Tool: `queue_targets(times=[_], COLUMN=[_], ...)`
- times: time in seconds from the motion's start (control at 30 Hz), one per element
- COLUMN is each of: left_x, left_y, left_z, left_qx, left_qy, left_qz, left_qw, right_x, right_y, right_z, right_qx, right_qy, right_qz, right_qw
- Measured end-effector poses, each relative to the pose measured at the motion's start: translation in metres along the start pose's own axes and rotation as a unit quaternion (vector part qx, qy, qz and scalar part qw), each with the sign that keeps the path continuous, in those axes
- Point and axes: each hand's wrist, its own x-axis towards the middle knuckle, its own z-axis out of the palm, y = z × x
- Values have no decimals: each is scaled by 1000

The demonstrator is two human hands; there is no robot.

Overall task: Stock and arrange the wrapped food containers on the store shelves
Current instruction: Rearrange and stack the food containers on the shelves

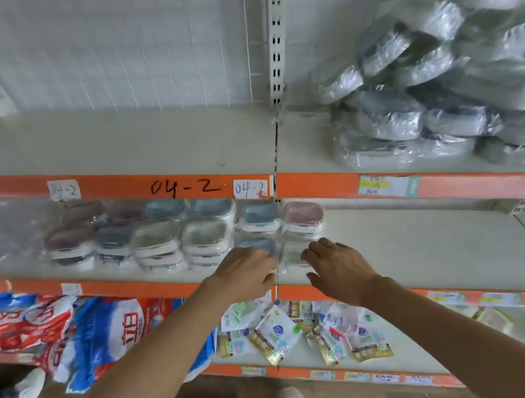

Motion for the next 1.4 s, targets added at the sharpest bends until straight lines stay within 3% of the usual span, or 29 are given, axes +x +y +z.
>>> queue_targets(times=[0.17,0.3,0.63,0.8,0.93,1.23,1.33,1.4], left_x=[10,41,161,213,237,324,349,360], left_y=[15,19,-13,-7,-9,17,38,44], left_z=[-85,-136,-216,-220,-217,-263,-265,-262], left_qx=[-9,-44,-25,-90,-78,-114,-118,-50], left_qy=[94,176,207,229,214,321,284,282], left_qz=[24,3,4,-19,-19,93,139,146], left_qw=[995,983,978,969,974,935,941,947], right_x=[-23,-17,45,66,76,74,75,76], right_y=[11,46,156,206,232,285,288,290], right_z=[-90,-130,-191,-222,-239,-261,-252,-249], right_qx=[-19,-44,-113,-118,-142,-172,-183,-188], right_qy=[100,123,179,208,219,193,193,204], right_qz=[26,60,110,136,185,323,340,349], right_qw=[995,990,971,962,947,910,902,895])
